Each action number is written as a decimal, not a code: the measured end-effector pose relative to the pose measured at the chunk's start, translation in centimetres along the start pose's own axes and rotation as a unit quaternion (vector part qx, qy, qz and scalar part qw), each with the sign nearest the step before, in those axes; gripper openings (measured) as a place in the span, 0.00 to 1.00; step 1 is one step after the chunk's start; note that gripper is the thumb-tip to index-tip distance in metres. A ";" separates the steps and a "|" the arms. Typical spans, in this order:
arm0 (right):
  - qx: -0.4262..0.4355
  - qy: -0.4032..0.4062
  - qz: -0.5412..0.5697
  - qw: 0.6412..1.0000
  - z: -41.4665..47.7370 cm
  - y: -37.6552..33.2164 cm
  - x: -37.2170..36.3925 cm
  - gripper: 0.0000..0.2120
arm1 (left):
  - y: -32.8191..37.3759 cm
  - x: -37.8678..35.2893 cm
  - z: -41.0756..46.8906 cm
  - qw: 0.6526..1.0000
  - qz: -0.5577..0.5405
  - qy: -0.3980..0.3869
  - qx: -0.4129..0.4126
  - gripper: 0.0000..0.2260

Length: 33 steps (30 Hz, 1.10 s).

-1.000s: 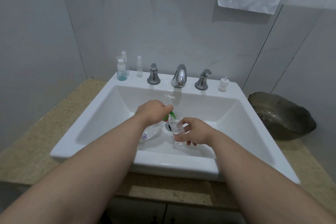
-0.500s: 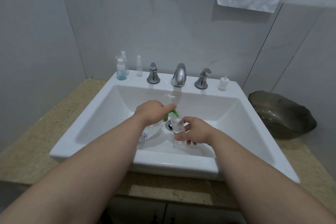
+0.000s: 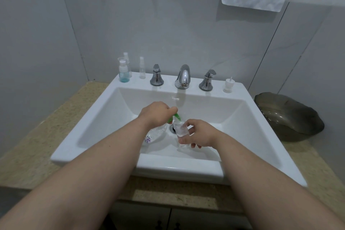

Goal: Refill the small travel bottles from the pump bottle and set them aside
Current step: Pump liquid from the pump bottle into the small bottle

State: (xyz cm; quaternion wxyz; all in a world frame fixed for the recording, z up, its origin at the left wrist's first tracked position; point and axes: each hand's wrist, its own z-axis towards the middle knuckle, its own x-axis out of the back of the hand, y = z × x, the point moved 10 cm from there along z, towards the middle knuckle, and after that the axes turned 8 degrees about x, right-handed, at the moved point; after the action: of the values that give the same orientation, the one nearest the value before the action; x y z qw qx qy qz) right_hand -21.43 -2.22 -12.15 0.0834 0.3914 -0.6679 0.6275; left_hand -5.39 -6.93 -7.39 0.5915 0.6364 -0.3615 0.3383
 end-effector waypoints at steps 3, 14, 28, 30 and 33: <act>-0.001 -0.004 -0.007 1.000 0.0 0.2 0.0 0.22 | 0.1 0.1 -0.2 1.000 0.010 0.004 -0.002 0.21; -0.004 0.003 -0.012 1.000 0.0 0.1 0.2 0.22 | 0.0 0.0 -0.9 1.000 0.002 -0.009 -0.004 0.32; -0.003 -0.002 -0.009 1.000 0.1 0.2 0.1 0.22 | 0.3 -0.2 -0.6 1.000 0.002 -0.008 0.001 0.26; -0.002 -0.004 -0.012 1.000 0.1 0.2 0.0 0.22 | 0.3 -0.3 -0.5 1.000 0.007 -0.006 -0.001 0.25; 0.000 -0.007 -0.015 1.000 0.1 0.3 -0.1 0.22 | 0.3 -0.2 -0.4 1.000 0.021 0.001 -0.005 0.24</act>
State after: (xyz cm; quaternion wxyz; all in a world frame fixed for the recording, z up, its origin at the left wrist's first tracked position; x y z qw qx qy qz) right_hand -21.54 -2.36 -12.47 0.0883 0.4063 -0.6624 0.6232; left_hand -5.79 -6.57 -7.37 0.5876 0.6256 -0.3761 0.3492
